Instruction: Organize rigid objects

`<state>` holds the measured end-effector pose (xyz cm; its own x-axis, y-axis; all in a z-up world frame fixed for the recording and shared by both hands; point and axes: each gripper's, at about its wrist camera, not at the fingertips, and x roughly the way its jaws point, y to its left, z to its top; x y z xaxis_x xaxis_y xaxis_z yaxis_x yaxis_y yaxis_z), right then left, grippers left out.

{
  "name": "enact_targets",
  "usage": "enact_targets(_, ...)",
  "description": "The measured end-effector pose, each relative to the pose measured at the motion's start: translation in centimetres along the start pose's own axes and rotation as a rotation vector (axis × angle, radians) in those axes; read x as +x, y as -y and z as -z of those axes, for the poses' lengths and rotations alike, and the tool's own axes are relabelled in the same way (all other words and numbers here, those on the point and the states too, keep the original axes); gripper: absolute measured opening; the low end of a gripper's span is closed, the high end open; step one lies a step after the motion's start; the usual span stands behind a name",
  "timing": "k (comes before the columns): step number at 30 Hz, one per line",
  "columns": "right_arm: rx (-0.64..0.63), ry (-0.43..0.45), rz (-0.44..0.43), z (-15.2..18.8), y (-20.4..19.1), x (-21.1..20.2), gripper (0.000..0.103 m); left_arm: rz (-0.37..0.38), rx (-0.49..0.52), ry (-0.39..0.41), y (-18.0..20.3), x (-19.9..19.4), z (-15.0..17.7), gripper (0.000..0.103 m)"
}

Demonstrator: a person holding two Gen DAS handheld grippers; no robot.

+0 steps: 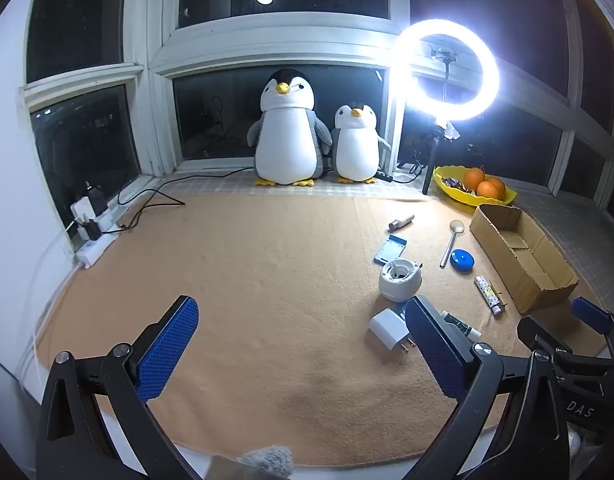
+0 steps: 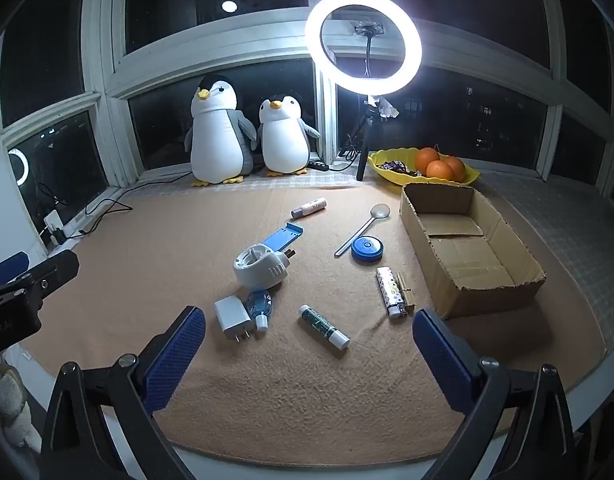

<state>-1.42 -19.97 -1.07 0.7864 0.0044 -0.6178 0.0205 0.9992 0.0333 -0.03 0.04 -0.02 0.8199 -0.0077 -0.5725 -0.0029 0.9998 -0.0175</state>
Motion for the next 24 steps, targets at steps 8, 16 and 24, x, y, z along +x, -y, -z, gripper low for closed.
enact_targets(8, -0.011, -0.006, 0.002, 0.1, -0.1, 0.0, 0.102, 0.01, 0.007, -0.011, 0.0, -0.4, 0.4, 0.103)
enact_targets(16, 0.018, 0.001, 0.019, 0.0, 0.9, -0.1, 0.102, 0.011, -0.01, -0.038, -0.5, 1.0, 1.1, 0.103)
enact_targets(24, 0.01, -0.009, 0.02, 0.1, 1.0, -0.1, 0.102, 0.011, 0.007, -0.066, 0.2, 1.5, 1.4, 0.103)
